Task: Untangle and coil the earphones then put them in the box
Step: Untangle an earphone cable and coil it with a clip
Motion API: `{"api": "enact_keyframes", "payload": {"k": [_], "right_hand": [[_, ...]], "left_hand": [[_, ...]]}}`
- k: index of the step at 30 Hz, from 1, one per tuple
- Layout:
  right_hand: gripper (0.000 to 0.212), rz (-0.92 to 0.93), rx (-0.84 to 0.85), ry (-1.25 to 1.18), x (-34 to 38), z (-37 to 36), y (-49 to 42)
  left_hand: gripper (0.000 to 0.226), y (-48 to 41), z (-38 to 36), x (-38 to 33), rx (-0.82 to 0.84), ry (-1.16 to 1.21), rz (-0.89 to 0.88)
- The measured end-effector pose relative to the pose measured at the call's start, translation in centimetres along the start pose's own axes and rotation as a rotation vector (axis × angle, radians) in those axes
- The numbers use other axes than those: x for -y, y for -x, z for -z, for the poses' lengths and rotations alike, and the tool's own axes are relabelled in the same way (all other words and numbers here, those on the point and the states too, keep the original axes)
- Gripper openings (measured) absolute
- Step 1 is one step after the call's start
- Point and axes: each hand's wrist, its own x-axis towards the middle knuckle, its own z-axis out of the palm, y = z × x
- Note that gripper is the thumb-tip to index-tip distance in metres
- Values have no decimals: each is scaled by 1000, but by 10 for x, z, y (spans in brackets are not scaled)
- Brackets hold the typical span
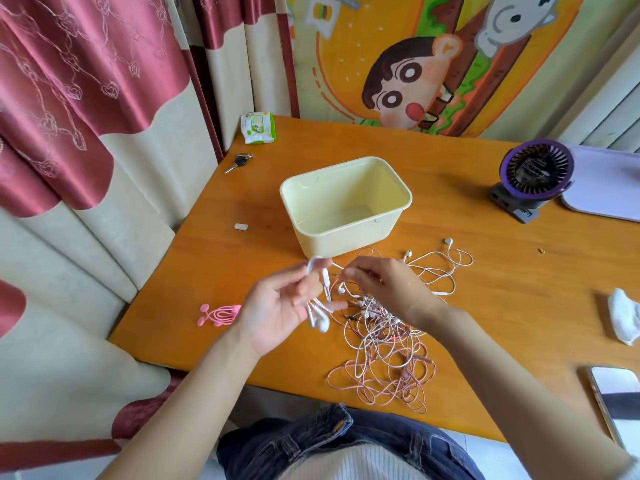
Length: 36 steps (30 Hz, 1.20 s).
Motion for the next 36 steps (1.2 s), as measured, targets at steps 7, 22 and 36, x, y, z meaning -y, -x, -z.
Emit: {"api": "enact_keyframes", "payload": {"k": [7,22,36], "right_hand": [[23,90,157,7,12,-24,13],[20,110,61,73,23,-8,20],[35,-33,28,-189,13,-26,20]], "left_hand": [[25,-2,-10,-19,-86,197,-155],[26,5,0,-4,-204,-1340,117],[31,11,-2,-14,141,30,42]]}}
